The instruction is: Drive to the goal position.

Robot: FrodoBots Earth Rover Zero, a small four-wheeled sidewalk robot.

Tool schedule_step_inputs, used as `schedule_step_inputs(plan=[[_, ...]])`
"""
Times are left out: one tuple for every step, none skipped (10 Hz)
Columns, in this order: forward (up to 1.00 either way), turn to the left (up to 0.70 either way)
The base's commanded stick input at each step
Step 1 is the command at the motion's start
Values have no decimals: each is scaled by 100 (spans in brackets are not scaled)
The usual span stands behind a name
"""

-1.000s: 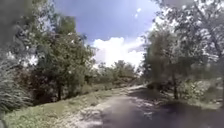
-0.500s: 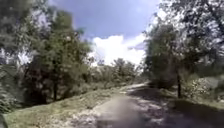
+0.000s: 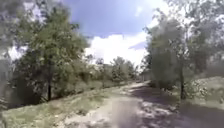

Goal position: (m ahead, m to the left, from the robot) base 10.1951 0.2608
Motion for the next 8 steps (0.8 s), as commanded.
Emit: schedule_step_inputs(plan=[[70,-22],[70,-13],[70,-4],[70,0],[70,0],[70,0],[70,0],[70,0]])
